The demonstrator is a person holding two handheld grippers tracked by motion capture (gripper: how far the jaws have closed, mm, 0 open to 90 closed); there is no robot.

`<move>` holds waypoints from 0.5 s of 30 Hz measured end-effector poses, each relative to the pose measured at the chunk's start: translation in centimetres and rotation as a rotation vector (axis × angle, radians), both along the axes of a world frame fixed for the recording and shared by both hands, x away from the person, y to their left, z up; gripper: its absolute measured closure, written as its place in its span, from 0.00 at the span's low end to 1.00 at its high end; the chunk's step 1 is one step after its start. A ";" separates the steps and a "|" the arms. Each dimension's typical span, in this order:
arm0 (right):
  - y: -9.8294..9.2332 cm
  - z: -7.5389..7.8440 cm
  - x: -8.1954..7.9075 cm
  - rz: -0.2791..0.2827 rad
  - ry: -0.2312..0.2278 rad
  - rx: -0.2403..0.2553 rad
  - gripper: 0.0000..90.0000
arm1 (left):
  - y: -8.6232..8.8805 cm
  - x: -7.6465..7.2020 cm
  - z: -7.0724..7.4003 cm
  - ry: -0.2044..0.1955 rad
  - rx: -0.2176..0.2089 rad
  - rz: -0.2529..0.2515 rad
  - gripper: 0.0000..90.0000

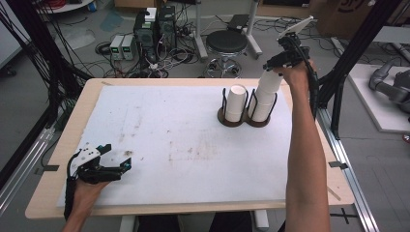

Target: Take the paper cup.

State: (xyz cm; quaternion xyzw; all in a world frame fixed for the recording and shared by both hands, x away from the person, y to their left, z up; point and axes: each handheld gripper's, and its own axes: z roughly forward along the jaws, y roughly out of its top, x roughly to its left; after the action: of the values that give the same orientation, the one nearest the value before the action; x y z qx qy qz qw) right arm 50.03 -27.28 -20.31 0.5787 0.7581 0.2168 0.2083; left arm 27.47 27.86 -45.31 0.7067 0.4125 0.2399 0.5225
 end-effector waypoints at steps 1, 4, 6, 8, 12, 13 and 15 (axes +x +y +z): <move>0.0 0.2 0.0 0.000 -0.004 0.002 0.40 | 0.0 0.0 0.0 0.000 -0.001 0.000 0.02; -0.1 0.7 -0.2 -0.003 -0.016 -0.001 0.40 | 0.0 0.0 0.0 0.000 -0.001 0.000 0.02; -0.2 1.2 -0.4 0.000 -0.033 0.006 0.40 | 0.0 0.0 0.0 0.000 0.000 0.000 0.02; -0.2 1.5 -0.5 -0.002 -0.031 0.002 0.40 | 0.0 0.0 0.0 0.001 0.001 -0.001 0.02; -0.3 2.3 -0.9 -0.001 -0.048 0.000 0.40 | 0.0 0.0 0.0 0.000 0.000 0.000 0.02; -0.3 2.6 -1.0 -0.004 -0.053 0.000 0.40 | 0.0 0.0 0.0 0.000 0.000 0.001 0.02; -0.4 2.8 -1.1 -0.001 -0.060 0.000 0.40 | 0.0 0.0 0.0 -0.001 0.000 0.001 0.02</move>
State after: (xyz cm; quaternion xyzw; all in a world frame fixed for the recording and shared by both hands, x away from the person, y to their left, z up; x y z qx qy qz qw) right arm 48.88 -27.67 -17.47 0.5725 0.7511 0.2337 0.2312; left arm 27.47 27.83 -45.32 0.7065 0.4125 0.2404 0.5224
